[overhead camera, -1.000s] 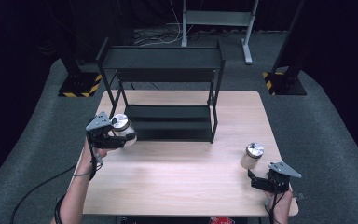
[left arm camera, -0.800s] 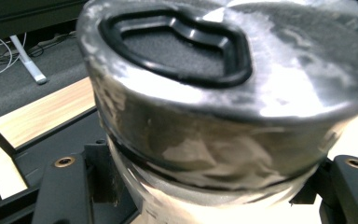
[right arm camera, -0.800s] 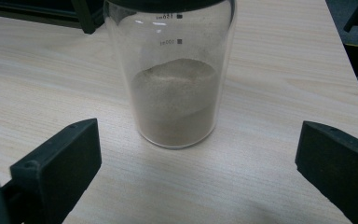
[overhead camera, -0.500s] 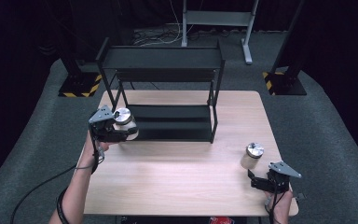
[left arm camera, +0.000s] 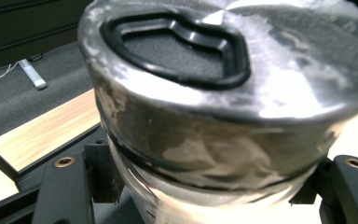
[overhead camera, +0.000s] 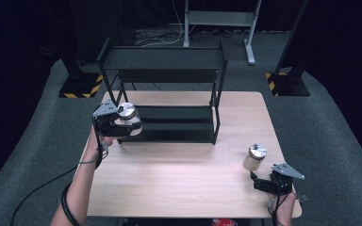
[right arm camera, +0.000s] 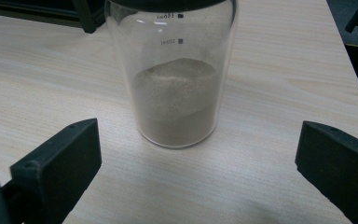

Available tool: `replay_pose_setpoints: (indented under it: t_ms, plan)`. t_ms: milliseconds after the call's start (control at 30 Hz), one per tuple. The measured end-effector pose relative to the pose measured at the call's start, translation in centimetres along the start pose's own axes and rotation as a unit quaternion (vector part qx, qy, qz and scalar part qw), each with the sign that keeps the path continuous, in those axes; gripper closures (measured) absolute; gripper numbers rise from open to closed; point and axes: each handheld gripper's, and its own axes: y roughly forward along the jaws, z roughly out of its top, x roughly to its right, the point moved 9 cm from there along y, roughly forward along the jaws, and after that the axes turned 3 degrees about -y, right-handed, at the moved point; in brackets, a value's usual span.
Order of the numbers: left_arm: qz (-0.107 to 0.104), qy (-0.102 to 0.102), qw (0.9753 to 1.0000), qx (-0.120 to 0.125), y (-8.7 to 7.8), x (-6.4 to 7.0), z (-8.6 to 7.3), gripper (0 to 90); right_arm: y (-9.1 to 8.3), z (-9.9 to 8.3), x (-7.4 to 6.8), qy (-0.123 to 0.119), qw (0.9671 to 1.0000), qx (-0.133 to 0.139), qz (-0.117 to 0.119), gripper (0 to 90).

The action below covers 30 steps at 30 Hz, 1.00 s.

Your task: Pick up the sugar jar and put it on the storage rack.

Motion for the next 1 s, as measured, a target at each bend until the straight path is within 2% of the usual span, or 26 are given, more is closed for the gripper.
replay_pose_setpoints:
  t_ms: [367, 1000]
  plan:
    - [0.0, -0.001, 1.0, 0.001, 0.4, -0.4, 0.9, 30.5, 0.0, 0.0, 0.0, 0.0, 1.0, 0.0, 0.002, 0.0]
    - [0.008, 0.006, 0.9999, -0.003, 0.0, -1.1, 2.7, 30.5, 0.1, 0.0, 0.0, 0.0, 1.0, -0.002, 0.002, 0.0]
